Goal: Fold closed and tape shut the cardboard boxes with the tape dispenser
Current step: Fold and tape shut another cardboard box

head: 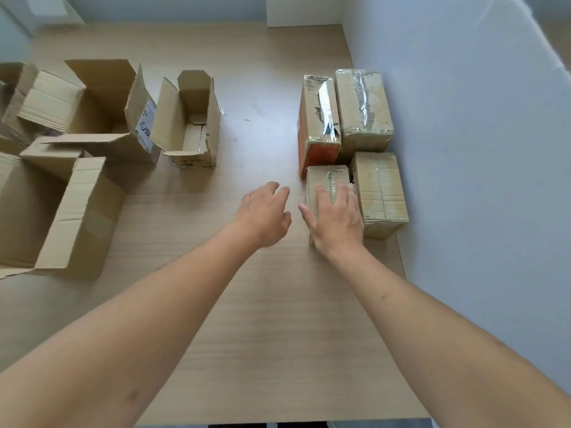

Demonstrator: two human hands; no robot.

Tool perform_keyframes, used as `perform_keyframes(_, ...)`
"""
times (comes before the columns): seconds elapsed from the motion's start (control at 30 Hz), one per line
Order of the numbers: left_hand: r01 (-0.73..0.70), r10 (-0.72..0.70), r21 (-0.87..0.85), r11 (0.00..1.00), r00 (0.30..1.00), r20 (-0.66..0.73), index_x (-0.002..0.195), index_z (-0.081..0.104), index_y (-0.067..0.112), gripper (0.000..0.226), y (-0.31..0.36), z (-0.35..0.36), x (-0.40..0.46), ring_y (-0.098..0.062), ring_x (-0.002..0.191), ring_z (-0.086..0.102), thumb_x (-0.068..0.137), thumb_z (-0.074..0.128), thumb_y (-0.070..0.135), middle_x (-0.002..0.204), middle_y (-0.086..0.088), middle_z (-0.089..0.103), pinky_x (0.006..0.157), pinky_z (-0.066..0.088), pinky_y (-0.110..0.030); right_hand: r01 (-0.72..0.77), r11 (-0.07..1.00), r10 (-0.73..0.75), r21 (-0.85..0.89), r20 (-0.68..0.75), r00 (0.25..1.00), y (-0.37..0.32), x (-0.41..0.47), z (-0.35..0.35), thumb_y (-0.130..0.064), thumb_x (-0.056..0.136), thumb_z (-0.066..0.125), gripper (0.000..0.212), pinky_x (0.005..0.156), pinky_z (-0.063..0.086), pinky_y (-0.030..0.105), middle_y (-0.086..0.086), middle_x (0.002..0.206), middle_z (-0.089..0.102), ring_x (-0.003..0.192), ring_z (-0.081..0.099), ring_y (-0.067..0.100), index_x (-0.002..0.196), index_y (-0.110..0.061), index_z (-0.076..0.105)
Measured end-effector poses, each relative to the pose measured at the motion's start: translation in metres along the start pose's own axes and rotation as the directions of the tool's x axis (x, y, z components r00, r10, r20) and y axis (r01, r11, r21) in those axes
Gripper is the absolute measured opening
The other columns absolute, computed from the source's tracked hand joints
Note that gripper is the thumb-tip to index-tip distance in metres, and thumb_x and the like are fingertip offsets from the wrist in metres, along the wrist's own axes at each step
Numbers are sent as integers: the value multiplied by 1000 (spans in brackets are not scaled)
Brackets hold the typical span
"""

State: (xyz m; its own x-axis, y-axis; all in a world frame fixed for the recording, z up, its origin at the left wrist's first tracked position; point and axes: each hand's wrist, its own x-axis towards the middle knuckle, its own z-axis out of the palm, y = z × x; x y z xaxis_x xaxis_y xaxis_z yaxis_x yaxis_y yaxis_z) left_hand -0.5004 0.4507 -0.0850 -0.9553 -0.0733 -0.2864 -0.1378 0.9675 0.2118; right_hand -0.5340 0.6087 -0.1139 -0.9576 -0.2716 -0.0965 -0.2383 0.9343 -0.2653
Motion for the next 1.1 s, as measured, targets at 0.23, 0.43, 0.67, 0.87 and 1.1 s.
perform_keyframes(0.23, 14, -13, 9, 1000, 996, -85, 142, 46, 12, 48, -11, -50, -49, -31, 133, 44, 100, 52, 33, 149, -11, 44, 110, 34, -44, 167, 979, -176, 113, 67, 982, -41, -23, -51, -41, 104, 48, 48, 121, 27, 43, 14, 157, 38, 149, 29, 32, 146, -19, 51)
perform_keyframes(0.43, 70, -65, 20, 997, 979, -192, 142, 46, 14, 46, -54, -93, -108, -28, 134, 44, 101, 51, 35, 144, -8, 48, 118, 30, -48, 308, 946, -316, 100, 80, 945, -109, -47, -84, -38, 104, 46, 47, 116, 32, 42, 11, 157, 39, 145, 35, 28, 148, -22, 50)
perform_keyframes(0.67, 163, -155, 4, 987, 949, -276, 143, 48, 15, 49, -140, -115, -180, -28, 136, 45, 99, 53, 36, 146, -9, 48, 117, 33, -47, 432, 898, -440, 86, 158, 884, -221, -82, -79, -39, 101, 48, 40, 101, 45, 43, 4, 148, 44, 130, 50, 28, 137, -25, 58)
perform_keyframes(0.87, 201, -186, 22, 979, 940, -287, 139, 50, 18, 47, -253, -117, -238, -26, 130, 48, 97, 55, 36, 143, -7, 51, 115, 34, -49, 466, 881, -471, 79, 216, 855, -330, -118, -41, -39, 100, 50, 44, 99, 47, 41, 1, 148, 44, 129, 51, 26, 143, -29, 54)
perform_keyframes(1.1, 154, -144, 92, 984, 984, -100, 140, 54, 21, 48, -379, -107, -295, -28, 139, 39, 97, 53, 42, 149, -10, 46, 119, 27, -49, 352, 935, -317, -34, 360, 877, -442, -160, 11, -32, 94, 60, 49, 98, 50, 42, 4, 139, 46, 126, 52, 29, 142, -26, 53)
